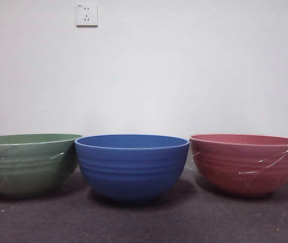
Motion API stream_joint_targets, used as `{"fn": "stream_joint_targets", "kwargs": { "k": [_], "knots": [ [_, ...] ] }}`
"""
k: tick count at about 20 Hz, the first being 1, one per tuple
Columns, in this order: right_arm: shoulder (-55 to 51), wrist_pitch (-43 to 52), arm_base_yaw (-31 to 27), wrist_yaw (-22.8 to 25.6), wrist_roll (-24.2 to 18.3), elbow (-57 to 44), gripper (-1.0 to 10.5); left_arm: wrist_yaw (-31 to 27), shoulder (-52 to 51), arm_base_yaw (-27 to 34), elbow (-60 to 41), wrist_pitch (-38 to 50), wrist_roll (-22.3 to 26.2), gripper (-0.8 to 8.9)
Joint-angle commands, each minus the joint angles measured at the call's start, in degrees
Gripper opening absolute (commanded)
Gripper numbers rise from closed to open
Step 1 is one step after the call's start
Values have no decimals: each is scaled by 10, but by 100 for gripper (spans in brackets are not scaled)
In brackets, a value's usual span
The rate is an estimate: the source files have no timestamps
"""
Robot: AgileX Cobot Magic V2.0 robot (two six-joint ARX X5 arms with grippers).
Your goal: Pick up the green bowl on the top,put the green bowl on the left,pick up the red bowl in the middle,put the red bowl on the right
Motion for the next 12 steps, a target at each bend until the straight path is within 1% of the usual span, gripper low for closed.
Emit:
{"fn": "stream_joint_targets", "kwargs": {
  "k": [1, 2, 3, 5, 6, 8, 11, 12],
  "knots": [
    [-56, 28, 1, 32, -9, -54, -16, -21, -72, -4, -74, 45, 8, -7],
    [-88, 47, 1, 44, -9, -82, -16, -22, -108, -4, -112, 66, 8, -7],
    [-121, 65, 1, 42, -9, -113, -16, -24, -146, -4, -150, 81, 8, -7],
    [-189, 88, 1, 42, -5, -166, -16, -23, -213, -4, -207, 90, 8, -7],
    [-211, 89, 1, 43, 6, -181, -15, -23, -236, -4, -223, 90, 8, -7],
    [-219, 82, 1, 45, 38, -183, -7, -19, -249, -4, -231, 82, 3, -4],
    [-218, 76, 1, 74, 43, -183, 2, -19, -247, -4, -230, 72, 4, -4],
    [-218, 76, 1, 77, 43, -183, 2, -19, -246, -4, -230, 70, 4, -4]
  ]
}}
